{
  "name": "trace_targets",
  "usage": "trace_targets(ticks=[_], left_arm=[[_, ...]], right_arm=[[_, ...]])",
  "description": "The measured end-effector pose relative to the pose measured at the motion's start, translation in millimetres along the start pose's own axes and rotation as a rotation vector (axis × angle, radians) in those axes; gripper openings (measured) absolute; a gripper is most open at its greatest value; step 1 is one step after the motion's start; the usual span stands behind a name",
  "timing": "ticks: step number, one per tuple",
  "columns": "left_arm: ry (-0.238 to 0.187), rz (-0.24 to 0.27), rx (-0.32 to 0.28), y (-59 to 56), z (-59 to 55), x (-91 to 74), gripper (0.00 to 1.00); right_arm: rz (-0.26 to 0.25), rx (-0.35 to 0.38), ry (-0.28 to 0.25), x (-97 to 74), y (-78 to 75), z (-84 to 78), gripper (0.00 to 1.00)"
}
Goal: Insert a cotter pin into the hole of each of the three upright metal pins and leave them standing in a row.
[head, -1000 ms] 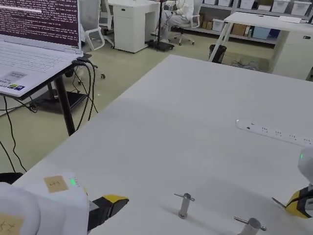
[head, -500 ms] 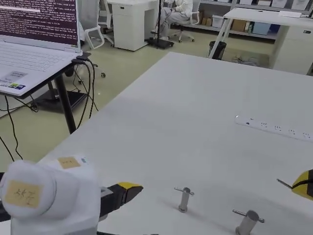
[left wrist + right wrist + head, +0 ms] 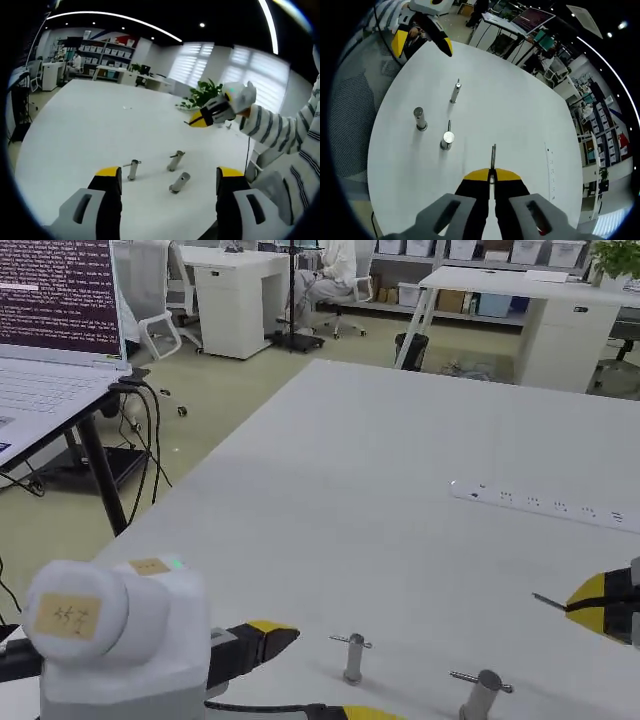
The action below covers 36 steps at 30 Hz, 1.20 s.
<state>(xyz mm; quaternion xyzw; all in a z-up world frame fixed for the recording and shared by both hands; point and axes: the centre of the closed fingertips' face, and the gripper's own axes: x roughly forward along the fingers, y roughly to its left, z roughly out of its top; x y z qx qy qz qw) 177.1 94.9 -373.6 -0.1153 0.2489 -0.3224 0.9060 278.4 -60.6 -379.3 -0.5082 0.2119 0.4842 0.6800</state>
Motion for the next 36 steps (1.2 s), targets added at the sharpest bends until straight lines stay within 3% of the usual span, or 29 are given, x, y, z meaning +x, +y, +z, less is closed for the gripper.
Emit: trace_targets(ticks=[6,10,18,36], left_arm=[[-0.010,-0.036,-0.020,-0.3,10.8,9.5,0.70],[-0.006,-0.027,-0.015,3.7,17.1,17.7,0.62],[0.013,-0.106,-0.031,-8.9,26.7,33.9,0.56],[-0.019,-0.240,-0.128,-37.9,47.2,54.0,0.34]], right_arm=[[-0.043,0.003,-0.042,-11.9,10.9,11.8,0.00],[-0.079,0.019,-0.073,-19.2,16.9,18.5,0.00],[-0.128,0.009,-0.113,-28.9,25.3,32.6,0.00],[-0.206,-0.051,-0.134,-35.2,37.8,57.3,0.00]])
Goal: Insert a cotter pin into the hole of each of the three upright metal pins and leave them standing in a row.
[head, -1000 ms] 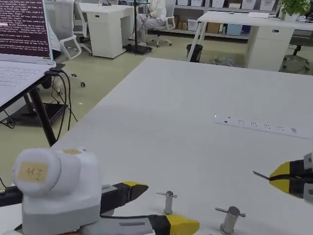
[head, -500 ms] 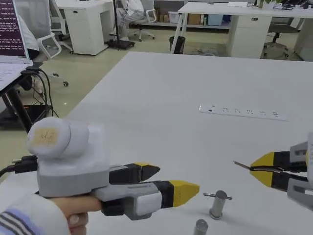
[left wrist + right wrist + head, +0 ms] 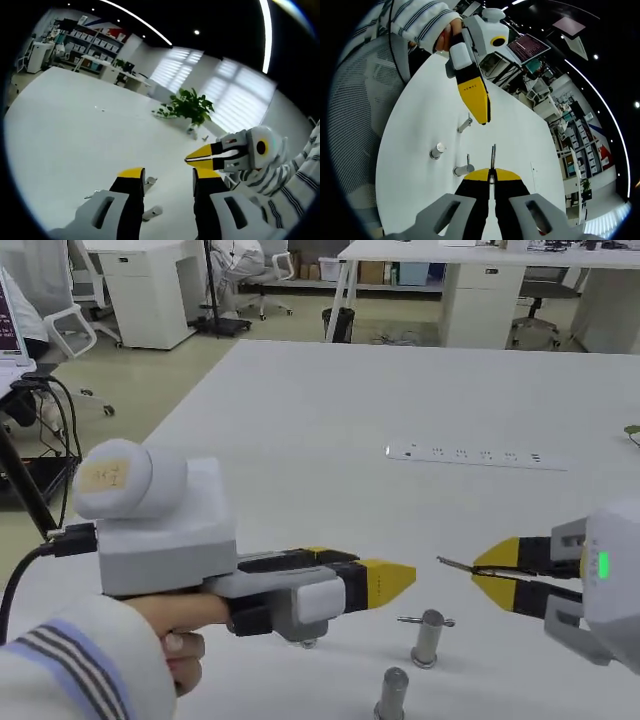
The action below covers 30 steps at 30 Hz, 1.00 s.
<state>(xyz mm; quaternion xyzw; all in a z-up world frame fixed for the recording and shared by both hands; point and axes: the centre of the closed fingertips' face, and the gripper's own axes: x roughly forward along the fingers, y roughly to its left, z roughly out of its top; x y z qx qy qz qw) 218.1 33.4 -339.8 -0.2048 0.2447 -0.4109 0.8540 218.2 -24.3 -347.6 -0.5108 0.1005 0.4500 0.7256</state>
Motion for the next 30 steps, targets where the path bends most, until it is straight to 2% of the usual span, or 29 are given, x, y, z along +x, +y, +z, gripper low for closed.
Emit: trace_targets(ticks=[6,10,20,28,30], left_arm=[[0.017,-0.042,-0.014,-10.5,-3.5,8.6,0.28],[0.017,-0.055,-0.027,-12.4,-3.3,12.5,0.22],[0.040,-0.070,-0.012,-16.3,-9.3,15.5,0.05],[0.062,-0.082,-0.013,-19.1,-15.9,16.9,0.00],[0.065,-0.089,-0.029,-20.3,-17.5,16.0,0.00]], right_arm=[[-0.029,-0.069,-0.001,1.8,2.2,11.0,0.00],[-0.023,-0.072,-0.013,4.2,3.9,17.6,0.00],[0.001,-0.068,-0.039,8.0,9.8,24.2,0.00],[0.011,-0.054,-0.056,9.0,14.7,27.1,0.00],[0.017,-0.029,-0.071,8.9,17.3,28.6,0.00]])
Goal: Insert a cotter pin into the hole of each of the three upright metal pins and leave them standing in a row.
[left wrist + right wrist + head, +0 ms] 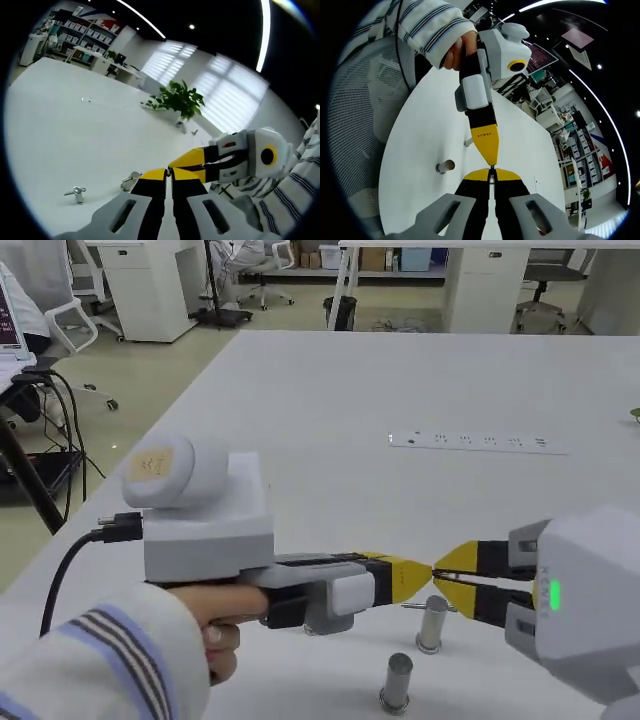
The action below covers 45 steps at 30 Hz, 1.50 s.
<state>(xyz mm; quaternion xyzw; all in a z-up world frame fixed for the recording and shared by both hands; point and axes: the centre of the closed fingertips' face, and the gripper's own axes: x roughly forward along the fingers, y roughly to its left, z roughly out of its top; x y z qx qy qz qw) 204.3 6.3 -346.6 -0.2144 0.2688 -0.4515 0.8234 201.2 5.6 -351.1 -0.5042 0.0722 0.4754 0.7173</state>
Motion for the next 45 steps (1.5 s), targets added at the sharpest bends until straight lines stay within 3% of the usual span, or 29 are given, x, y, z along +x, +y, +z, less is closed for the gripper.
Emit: trace_targets(ticks=[10,21,28,31,32,35,45], left_arm=[[0.046,-0.023,0.003,-1.4,-9.6,-2.3,0.00],[0.078,-0.026,0.030,-2.6,-15.6,-4.4,0.00],[0.083,-0.027,0.005,-1.4,-15.0,-4.4,0.00],[0.086,-0.024,0.036,-1.0,-15.6,-4.1,0.00],[0.101,-0.029,0.051,-2.1,-18.6,-3.6,0.00],[0.120,-0.037,0.053,-4.9,-25.4,-1.7,0.00],[0.086,-0.010,0.026,0.9,-20.7,-5.9,0.00]], right_arm=[[0.048,0.022,-0.030,-0.4,9.8,4.4,0.00],[0.060,0.045,-0.035,-2.4,13.5,3.5,0.00],[0.064,0.057,-0.039,-2.3,13.3,3.4,0.00],[0.068,0.064,-0.042,-1.8,13.5,3.3,0.00],[0.046,0.064,-0.042,-1.8,9.9,2.7,0.00],[0.063,0.068,-0.044,-0.2,12.2,2.5,0.00],[0.055,0.063,-0.027,-2.2,12.9,-2.6,0.00]])
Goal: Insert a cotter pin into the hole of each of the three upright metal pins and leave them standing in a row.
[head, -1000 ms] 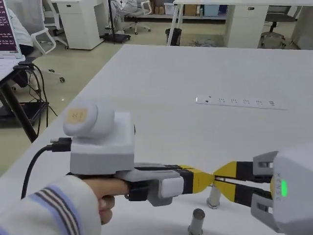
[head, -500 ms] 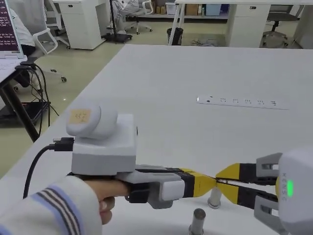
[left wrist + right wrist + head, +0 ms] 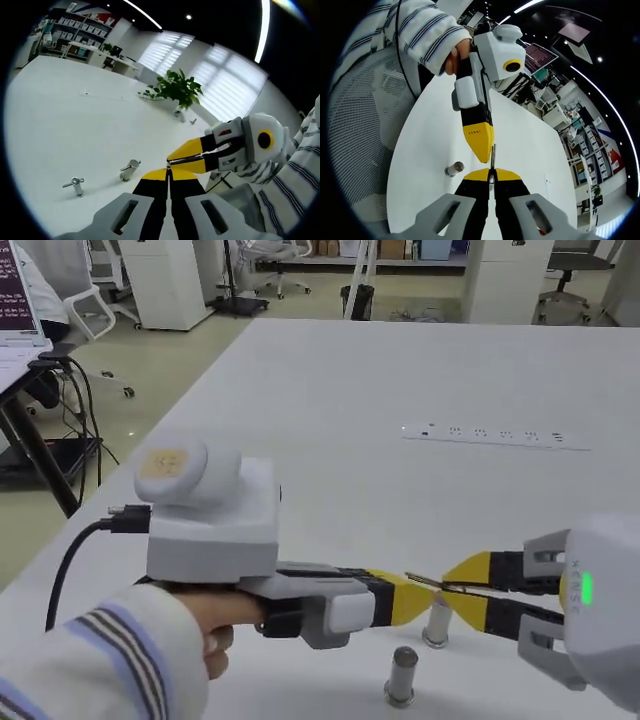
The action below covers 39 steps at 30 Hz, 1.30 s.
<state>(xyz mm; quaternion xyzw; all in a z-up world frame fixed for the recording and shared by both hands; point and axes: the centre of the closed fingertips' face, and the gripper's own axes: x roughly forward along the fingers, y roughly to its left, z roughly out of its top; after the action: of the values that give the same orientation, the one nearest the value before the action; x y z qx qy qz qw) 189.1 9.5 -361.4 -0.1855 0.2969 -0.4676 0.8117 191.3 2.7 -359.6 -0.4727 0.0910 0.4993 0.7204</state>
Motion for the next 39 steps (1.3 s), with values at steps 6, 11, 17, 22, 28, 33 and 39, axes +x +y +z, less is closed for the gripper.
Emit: trace_targets(ticks=[6,11,17,22,28,33,39], left_arm=[[-0.028,0.012,0.043,-0.2,2.0,-3.1,0.00],[-0.039,0.000,0.045,-2.2,5.3,-1.6,0.00],[-0.052,-0.031,0.058,-8.3,8.5,1.0,0.02],[-0.057,-0.033,0.051,-8.9,10.8,2.7,0.00],[-0.055,-0.027,0.058,-8.8,11.0,3.1,0.00],[-0.055,-0.027,0.042,-7.9,11.8,3.7,0.00],[-0.048,-0.035,0.023,-8.1,10.4,3.5,0.00]], right_arm=[[-0.014,-0.008,0.012,-6.1,-1.2,-0.4,0.00],[-0.017,-0.009,0.026,-8.6,-0.3,-2.1,0.00],[-0.015,-0.010,0.036,-8.6,0.6,-2.8,0.00],[-0.011,-0.009,0.034,-7.9,1.6,-2.1,0.00],[-0.009,-0.005,0.027,-8.5,0.3,-1.0,0.00],[-0.008,-0.006,0.024,-7.6,-0.8,0.0,0.00],[-0.004,-0.007,0.019,-6.9,0.3,1.5,0.00]])
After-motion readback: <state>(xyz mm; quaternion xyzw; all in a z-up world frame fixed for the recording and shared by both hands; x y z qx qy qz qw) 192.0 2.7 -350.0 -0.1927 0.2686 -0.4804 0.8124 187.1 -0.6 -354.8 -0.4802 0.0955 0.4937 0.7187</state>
